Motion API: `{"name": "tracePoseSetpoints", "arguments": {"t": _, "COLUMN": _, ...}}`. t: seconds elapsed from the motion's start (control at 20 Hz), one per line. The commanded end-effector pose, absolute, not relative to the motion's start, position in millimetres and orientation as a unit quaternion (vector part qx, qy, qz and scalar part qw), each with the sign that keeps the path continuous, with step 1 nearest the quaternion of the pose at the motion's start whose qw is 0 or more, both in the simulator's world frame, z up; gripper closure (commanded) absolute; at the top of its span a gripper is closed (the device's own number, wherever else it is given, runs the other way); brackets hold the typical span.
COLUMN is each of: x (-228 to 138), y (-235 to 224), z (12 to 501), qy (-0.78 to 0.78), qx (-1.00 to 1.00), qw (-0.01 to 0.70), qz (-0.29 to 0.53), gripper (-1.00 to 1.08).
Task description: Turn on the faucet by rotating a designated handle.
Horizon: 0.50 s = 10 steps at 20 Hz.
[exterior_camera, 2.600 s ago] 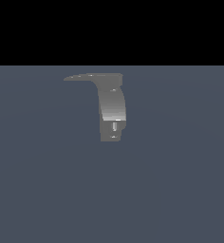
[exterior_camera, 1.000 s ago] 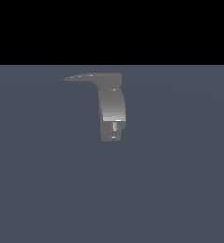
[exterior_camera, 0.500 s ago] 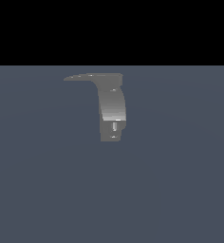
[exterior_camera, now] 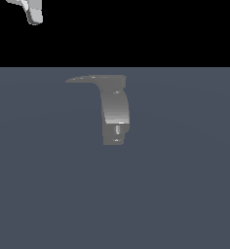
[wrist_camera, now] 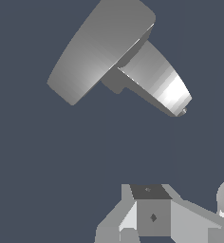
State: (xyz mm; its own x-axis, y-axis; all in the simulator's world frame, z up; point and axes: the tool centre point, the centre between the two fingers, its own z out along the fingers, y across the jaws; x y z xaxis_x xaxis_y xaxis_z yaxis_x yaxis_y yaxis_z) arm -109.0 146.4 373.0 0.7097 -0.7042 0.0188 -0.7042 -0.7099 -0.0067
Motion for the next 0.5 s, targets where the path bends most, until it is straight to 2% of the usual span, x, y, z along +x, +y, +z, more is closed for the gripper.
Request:
{"name": "tracePoseSetpoints", "arguments": {"t": 0.0, "x": -96.8, "y": 151.3, "z": 365.6, "qy": -0.404, "qx": 0.915, "qw": 0.0, "qz": 0.009, "gripper": 1.08}}
{"name": "tracePoseSetpoints", "arguments": {"t": 0.45, "x": -52.7, "y": 162.0, "z": 340.0, "qy": -0.48, "qx": 0.877, "qw": -0.002, "qz": 0.007, "gripper": 1.08}}
